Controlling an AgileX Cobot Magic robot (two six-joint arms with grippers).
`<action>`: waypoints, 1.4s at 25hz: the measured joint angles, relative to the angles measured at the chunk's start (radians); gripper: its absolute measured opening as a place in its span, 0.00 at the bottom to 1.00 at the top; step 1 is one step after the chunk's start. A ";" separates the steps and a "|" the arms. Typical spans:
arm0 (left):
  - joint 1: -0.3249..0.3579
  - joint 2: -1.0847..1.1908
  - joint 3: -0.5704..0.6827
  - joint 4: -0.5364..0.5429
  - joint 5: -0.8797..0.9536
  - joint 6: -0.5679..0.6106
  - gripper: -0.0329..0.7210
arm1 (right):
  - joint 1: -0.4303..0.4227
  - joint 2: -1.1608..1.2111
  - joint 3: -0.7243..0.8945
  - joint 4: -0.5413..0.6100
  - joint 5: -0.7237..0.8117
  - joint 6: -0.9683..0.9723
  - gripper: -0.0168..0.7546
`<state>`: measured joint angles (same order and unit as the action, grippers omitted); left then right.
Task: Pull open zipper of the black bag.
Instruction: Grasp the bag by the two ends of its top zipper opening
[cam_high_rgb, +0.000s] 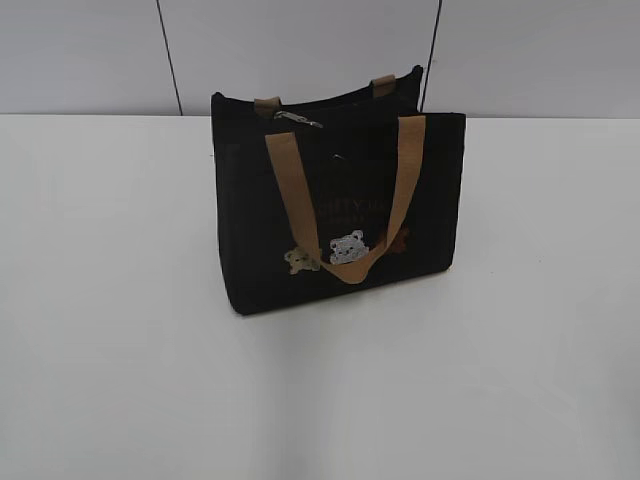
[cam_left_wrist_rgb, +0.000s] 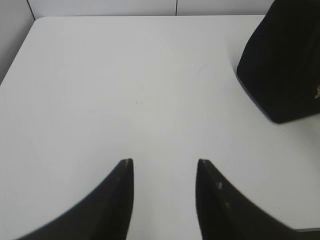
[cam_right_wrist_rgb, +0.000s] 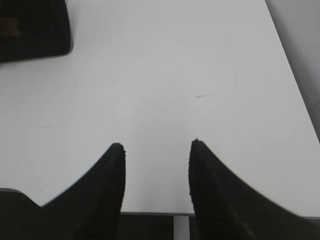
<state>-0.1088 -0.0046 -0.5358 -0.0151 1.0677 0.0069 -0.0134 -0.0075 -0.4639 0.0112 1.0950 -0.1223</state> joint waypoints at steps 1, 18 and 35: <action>0.000 0.000 0.000 0.000 0.000 0.000 0.46 | 0.000 0.000 0.000 0.000 0.000 0.000 0.44; 0.000 0.000 0.000 0.000 0.000 0.000 0.46 | 0.000 0.000 0.000 0.000 0.000 0.000 0.44; 0.000 0.000 0.000 0.002 0.000 0.000 0.76 | 0.000 0.000 0.000 0.000 0.000 0.000 0.44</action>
<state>-0.1088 -0.0046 -0.5358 -0.0131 1.0677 0.0069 -0.0134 -0.0075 -0.4639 0.0112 1.0950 -0.1223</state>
